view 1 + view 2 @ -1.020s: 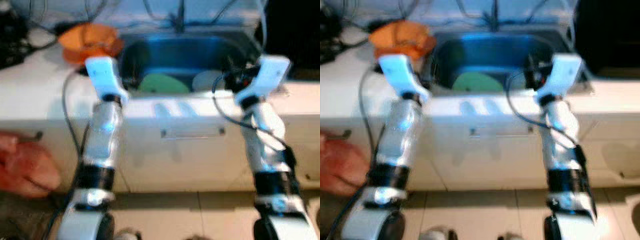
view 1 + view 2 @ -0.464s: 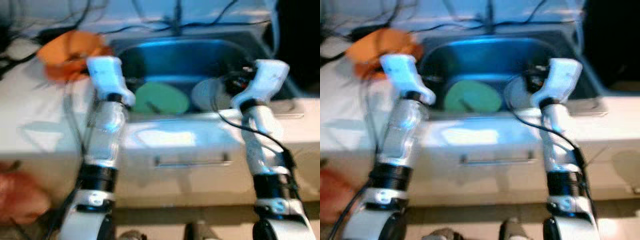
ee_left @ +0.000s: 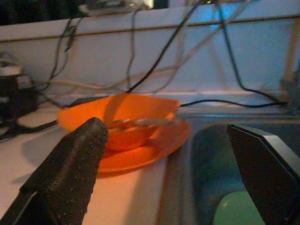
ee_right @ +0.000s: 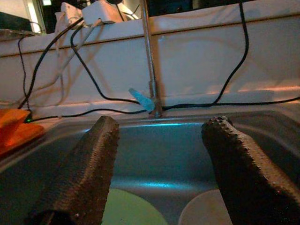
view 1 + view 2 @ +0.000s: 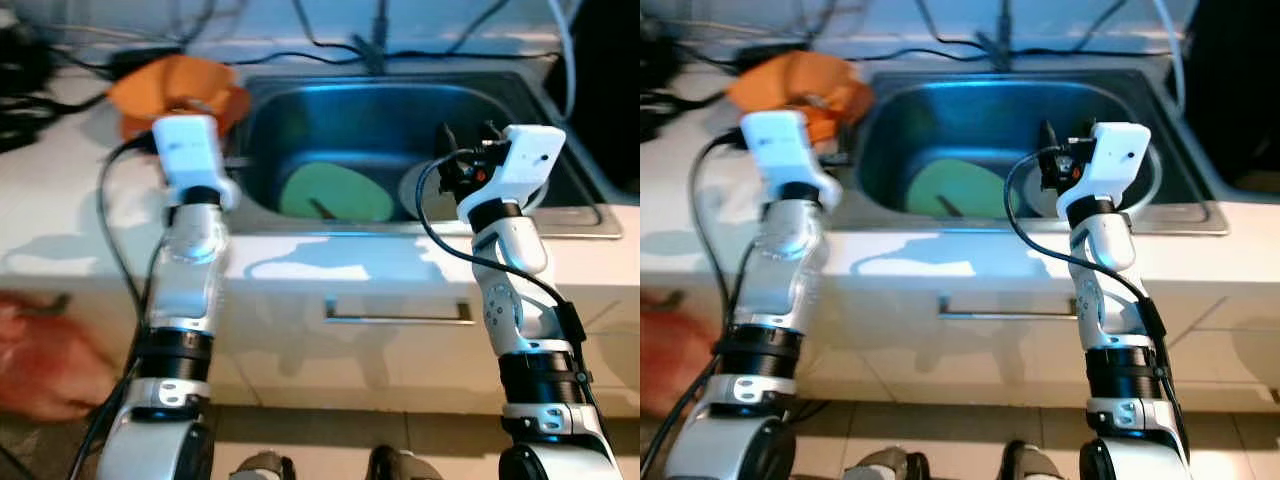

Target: Kitchen organization

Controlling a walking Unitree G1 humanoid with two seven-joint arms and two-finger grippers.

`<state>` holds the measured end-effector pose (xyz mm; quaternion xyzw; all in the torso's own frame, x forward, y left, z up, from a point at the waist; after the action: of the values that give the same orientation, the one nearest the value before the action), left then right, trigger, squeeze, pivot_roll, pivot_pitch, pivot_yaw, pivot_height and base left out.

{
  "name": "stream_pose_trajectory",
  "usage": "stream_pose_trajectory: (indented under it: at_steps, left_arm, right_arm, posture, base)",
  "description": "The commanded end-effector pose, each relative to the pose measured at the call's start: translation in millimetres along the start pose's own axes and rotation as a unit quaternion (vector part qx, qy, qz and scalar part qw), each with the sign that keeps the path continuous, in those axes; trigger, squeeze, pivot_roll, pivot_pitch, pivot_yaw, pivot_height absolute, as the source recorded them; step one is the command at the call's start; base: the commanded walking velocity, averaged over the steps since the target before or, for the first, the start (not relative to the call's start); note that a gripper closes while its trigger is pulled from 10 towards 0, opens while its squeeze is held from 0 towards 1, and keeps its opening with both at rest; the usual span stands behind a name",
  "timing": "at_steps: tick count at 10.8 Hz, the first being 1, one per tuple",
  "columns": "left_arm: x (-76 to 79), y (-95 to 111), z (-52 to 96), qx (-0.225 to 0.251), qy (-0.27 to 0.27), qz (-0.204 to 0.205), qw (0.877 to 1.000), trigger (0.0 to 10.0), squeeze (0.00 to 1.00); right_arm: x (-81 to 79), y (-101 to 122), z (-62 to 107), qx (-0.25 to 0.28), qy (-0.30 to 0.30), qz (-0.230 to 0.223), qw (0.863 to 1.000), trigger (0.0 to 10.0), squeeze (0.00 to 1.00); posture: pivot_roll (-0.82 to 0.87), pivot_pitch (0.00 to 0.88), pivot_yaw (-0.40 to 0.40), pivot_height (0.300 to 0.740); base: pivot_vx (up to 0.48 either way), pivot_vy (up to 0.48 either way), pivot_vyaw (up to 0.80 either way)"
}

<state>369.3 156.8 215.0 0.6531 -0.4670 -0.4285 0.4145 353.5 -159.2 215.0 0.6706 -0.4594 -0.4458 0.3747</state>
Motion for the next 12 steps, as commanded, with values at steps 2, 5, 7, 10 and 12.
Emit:
stream_pose_trajectory:
  at_steps: [2, 5, 7, 10, 12]
  left_arm:
    - [-0.3, -4, 0.2, -0.013, 0.004, -0.004, 1.000, 10.0, 0.00]
    - [3.8, -5, 1.1, -0.013, 0.000, 0.001, 1.000, 10.0, 0.00]
    - [2.7, -5, 0.7, -0.014, -0.001, 0.003, 1.000, 10.0, 0.00]
    - [-2.0, 8, -3.1, 0.002, -0.011, 0.026, 1.000, 10.0, 0.00]
    - [-3.0, 16, -1.0, 0.017, -0.017, 0.032, 0.999, 10.0, 0.00]
  right_arm:
    - [-5.7, 2, 1.5, -0.003, 0.014, -0.030, 0.999, 10.0, 0.00]
    - [-17.5, -1, 3.6, -0.013, 0.053, -0.026, 0.998, 10.0, 0.00]
    - [-13.3, -1, 3.8, -0.015, 0.041, -0.032, 0.999, 10.0, 0.00]
    - [-11.6, 1, 4.5, -0.010, 0.035, -0.030, 0.999, 10.0, 0.00]
    - [-8.6, 3, 4.3, -0.005, 0.025, -0.032, 0.999, 10.0, 0.00]
  posture:
    - [0.04, 0.144, 0.074, 0.740]
    - [0.04, 0.149, 0.075, 0.740]
    - [0.04, 0.151, 0.075, 0.740]
    - [0.03, 0.152, 0.081, 0.740]
    - [0.04, 0.153, 0.077, 0.740]
  base:
    - [0.000, 0.000, 0.00]
    - [0.000, 0.000, 0.67]
    - [0.000, 0.000, 0.40]
    - [0.000, 0.000, 0.00]
    - [0.000, 0.000, 0.00]
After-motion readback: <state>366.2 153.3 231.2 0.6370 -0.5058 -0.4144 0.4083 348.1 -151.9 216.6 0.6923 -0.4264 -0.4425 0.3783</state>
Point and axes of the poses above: a point about 5 cm out from each wrist's last joint towards the gripper, its own z axis pointing back from the gripper into the wrist, its own y axis along the axis of the wrist's last joint, x = y × z, the point moved 1 cm from there along -z, pointing out of the wrist towards the gripper, and after that the axes turned 10 degrees about -z, right-handed, at the moved point
